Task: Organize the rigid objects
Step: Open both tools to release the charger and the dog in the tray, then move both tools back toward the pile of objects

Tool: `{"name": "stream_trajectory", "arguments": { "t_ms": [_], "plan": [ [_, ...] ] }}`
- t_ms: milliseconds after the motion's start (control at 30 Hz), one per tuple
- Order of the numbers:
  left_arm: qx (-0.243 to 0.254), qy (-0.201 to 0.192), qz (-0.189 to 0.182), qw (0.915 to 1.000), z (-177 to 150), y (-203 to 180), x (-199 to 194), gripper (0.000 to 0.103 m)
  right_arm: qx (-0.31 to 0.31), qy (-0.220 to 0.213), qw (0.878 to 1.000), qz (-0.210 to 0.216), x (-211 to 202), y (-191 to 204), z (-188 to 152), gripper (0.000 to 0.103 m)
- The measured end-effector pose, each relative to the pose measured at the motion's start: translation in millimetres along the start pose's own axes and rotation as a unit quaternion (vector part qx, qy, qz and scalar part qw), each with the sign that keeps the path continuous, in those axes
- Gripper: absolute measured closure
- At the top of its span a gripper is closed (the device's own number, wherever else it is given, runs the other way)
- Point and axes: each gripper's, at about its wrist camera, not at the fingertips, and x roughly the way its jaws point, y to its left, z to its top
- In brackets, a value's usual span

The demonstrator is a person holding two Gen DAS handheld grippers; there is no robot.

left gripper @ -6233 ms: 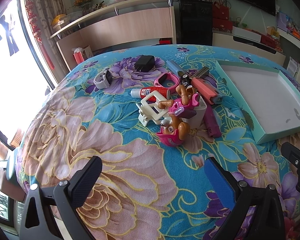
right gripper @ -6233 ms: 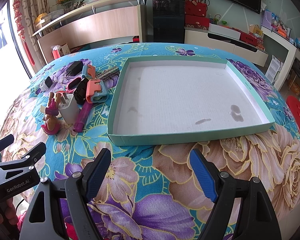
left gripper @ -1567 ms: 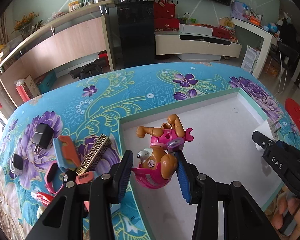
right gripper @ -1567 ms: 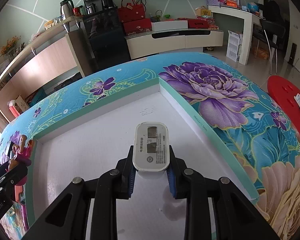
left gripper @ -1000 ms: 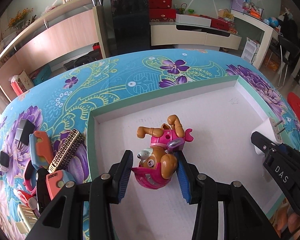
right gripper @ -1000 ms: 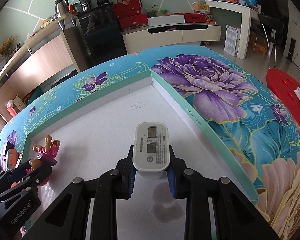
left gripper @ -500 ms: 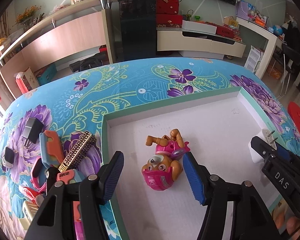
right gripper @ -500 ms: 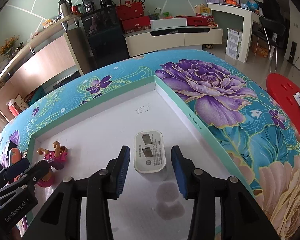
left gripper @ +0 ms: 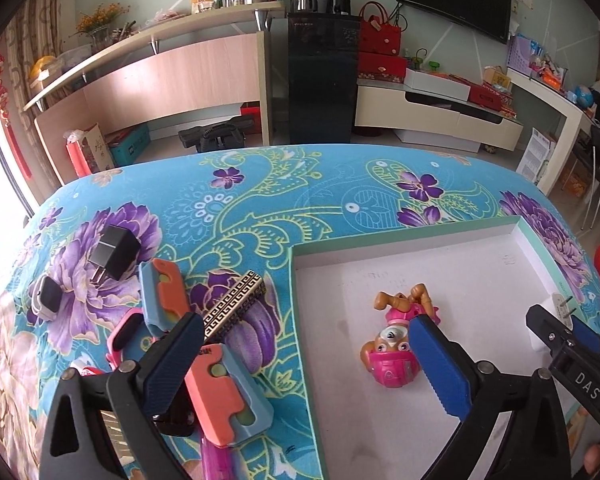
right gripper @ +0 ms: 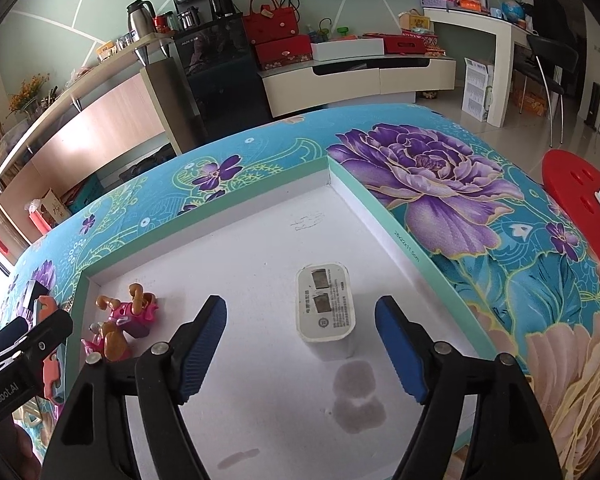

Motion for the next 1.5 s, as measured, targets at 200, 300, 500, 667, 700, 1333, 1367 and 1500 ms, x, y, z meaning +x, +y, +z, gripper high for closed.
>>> {"name": "stream_trajectory", "arguments": {
  "t_ms": [200, 300, 500, 667, 700, 1333, 1367, 1500],
  "plan": [
    [-0.007, -0.007, 0.026, 0.9996, -5, 15, 4, 0.000, -0.013, 0.003, 1.000, -0.002, 2, 7, -2, 0.021],
    [-0.012, -0.011, 0.031, 0.9994, -8, 21, 4, 0.000, -0.018, 0.003, 1.000, -0.003, 2, 10, -3, 0.009],
    [-0.024, -0.020, 0.038, 0.9988, -12, 35, 0, 0.000, -0.023, -0.008, 1.000, -0.002, -7, 16, -1, 0.008],
    [-0.049, -0.042, 0.040, 0.9971, -11, 52, -13, 0.000, -0.036, -0.019, 0.999, 0.000, -14, 24, 0, 0.008],
    [-0.053, -0.045, 0.041, 0.9967, -11, 55, -16, 0.000, -0.039, -0.020, 0.999, 0.000, -15, 26, 0, 0.008],
    [-0.116, -0.060, 0.072, 0.9889, -47, 123, -62, 0.000, -0.094, -0.032, 0.990, 0.104, -34, 98, -15, 0.008],
    [-0.124, -0.059, 0.072, 0.9879, -50, 130, -63, 0.000, -0.095, -0.033, 0.988, 0.116, -35, 103, -16, 0.008],
    [-0.160, -0.055, 0.083, 0.9821, -58, 157, -67, 0.000, -0.126, -0.034, 0.982, 0.136, -39, 128, -23, 0.008]
  ]
}}
